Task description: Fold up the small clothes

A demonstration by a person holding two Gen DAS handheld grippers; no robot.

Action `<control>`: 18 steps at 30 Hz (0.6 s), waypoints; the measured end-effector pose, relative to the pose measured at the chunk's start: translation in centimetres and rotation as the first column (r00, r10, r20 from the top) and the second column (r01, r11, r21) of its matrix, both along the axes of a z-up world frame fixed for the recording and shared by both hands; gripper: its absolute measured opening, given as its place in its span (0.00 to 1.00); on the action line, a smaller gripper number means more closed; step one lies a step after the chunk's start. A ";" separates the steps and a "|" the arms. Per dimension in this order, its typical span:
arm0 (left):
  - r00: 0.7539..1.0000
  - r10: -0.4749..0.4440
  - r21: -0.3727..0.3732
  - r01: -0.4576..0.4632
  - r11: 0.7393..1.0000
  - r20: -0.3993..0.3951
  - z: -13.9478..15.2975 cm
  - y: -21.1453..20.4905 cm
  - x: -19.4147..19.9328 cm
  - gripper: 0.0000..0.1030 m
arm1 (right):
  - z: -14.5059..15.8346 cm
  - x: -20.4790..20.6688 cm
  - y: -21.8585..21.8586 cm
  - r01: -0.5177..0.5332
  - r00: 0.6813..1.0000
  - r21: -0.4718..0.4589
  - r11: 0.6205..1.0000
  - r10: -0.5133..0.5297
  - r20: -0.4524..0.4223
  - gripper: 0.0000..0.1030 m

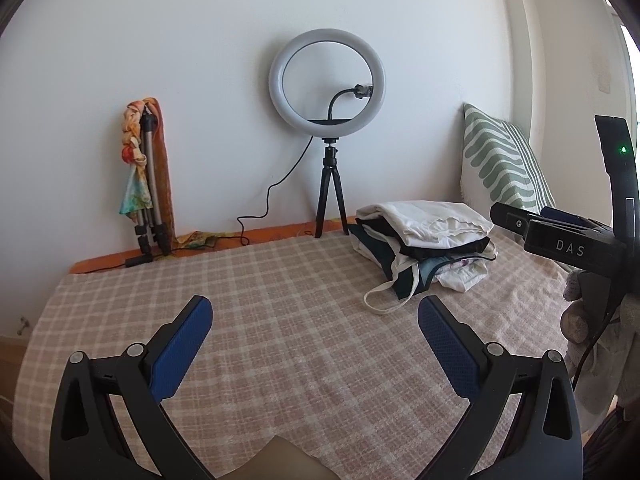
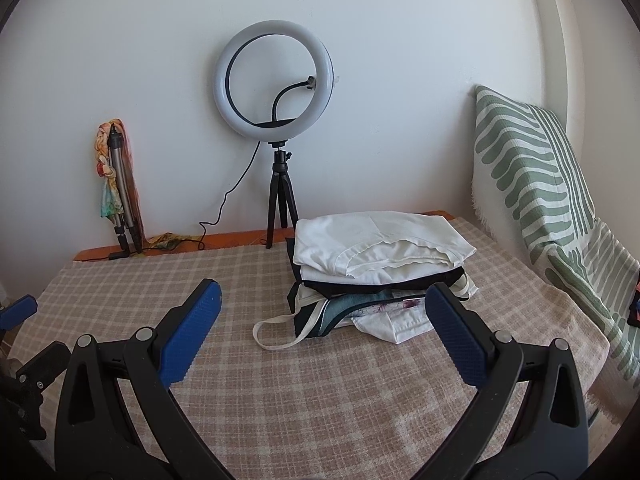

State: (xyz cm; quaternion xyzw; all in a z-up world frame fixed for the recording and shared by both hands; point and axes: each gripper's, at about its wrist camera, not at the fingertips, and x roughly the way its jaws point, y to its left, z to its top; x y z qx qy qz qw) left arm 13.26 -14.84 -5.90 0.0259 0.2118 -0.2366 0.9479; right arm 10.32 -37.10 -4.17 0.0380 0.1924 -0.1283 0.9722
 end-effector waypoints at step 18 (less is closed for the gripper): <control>1.000 -0.003 0.001 0.003 1.000 -0.003 0.0 0.0 -0.1 0.99 | -0.2 0.6 0.2 -0.022 1.000 0.002 1.000 0.022 -0.006 1.00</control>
